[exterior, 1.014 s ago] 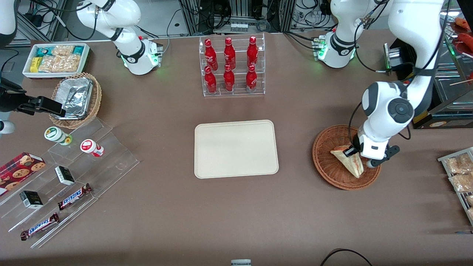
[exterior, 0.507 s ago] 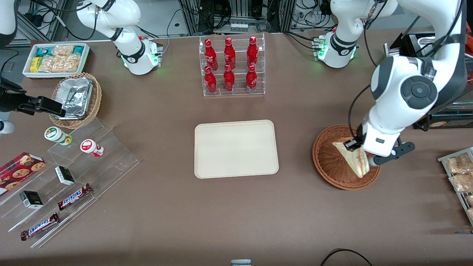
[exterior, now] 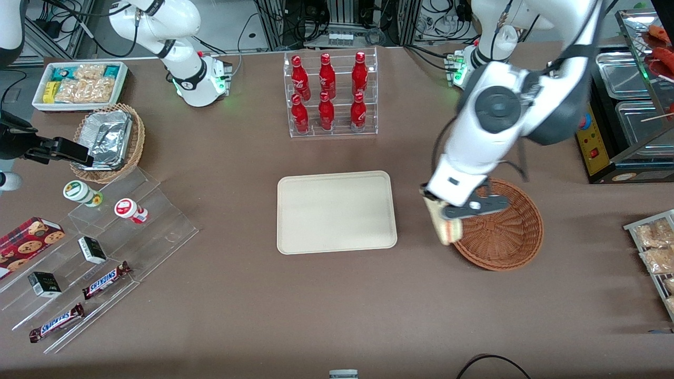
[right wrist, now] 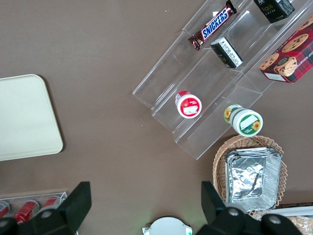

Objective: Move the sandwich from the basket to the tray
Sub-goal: 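Lift the sandwich and carry it over the cream tray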

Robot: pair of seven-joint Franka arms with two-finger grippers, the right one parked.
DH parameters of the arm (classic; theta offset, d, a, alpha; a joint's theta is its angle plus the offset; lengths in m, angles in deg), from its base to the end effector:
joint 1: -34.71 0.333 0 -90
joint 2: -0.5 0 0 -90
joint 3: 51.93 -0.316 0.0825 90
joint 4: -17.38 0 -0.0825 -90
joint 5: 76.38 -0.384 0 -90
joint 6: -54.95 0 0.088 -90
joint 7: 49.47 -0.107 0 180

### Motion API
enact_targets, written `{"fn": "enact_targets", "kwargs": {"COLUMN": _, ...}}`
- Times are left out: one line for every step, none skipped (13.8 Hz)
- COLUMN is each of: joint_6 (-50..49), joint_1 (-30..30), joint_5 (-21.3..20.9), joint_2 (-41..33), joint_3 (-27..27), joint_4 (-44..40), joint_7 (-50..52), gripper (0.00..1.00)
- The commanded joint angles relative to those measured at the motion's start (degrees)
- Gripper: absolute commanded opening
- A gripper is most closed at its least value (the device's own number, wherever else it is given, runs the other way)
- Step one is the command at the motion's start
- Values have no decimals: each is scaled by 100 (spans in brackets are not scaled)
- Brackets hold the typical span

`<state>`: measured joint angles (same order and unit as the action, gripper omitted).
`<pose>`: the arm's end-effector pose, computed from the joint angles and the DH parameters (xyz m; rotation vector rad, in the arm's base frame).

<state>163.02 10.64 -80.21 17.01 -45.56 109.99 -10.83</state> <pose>0.5617 -0.3164 0.4571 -3.0999 -0.1958 -0.0071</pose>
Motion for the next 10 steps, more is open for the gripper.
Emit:
{"fn": "enact_targets", "kwargs": {"joint_6": -93, "joint_1": -500, "joint_5": -39, "joint_2": 685, "joint_3": -74, "joint_4": -559, "joint_7": 371, "gripper": 0}}
{"fn": "enact_targets", "kwargs": {"joint_6": -67, "joint_1": -693, "joint_5": -39, "joint_2": 860, "joint_3": -74, "joint_4": -655, "joint_7": 407, "gripper": 0}}
{"fn": "enact_targets", "kwargs": {"joint_6": -6, "joint_1": -834, "joint_5": -30, "joint_2": 1062, "joint_3": -74, "joint_4": -804, "joint_7": 416, "gripper": 0}}
{"fn": "enact_targets", "kwargs": {"joint_6": 117, "joint_1": -966, "joint_5": -30, "joint_2": 1273, "joint_3": -74, "joint_4": -919, "joint_7": 416, "gripper": 0}}
{"fn": "enact_targets", "kwargs": {"joint_6": 266, "joint_1": -1098, "joint_5": -30, "joint_2": 1414, "joint_3": -74, "joint_4": -981, "joint_7": 425, "gripper": 0}}
{"fn": "enact_targets", "kwargs": {"joint_6": 389, "joint_1": -1238, "joint_5": -39, "joint_2": 1572, "joint_3": -74, "joint_4": -999, "joint_7": 425, "gripper": 0}}
{"fn": "enact_targets", "kwargs": {"joint_6": 521, "joint_1": -1344, "joint_5": -48, "joint_2": 1678, "joint_3": -74, "joint_4": -999, "joint_7": 425, "gripper": 0}}
{"fn": "enact_targets", "kwargs": {"joint_6": 653, "joint_1": -1450, "joint_5": -65, "joint_2": 1749, "joint_3": -83, "joint_4": -1008, "joint_7": 529, "gripper": 0}}
{"fn": "enact_targets", "kwargs": {"joint_6": 793, "joint_1": -1520, "joint_5": -66, "joint_2": 1854, "joint_3": -75, "joint_4": -1008, "joint_7": 661, "gripper": 0}}
{"fn": "enact_targets", "kwargs": {"joint_6": 899, "joint_1": -1591, "joint_5": -74, "joint_2": 1942, "joint_3": -74, "joint_4": -1008, "joint_7": 732, "gripper": 0}}
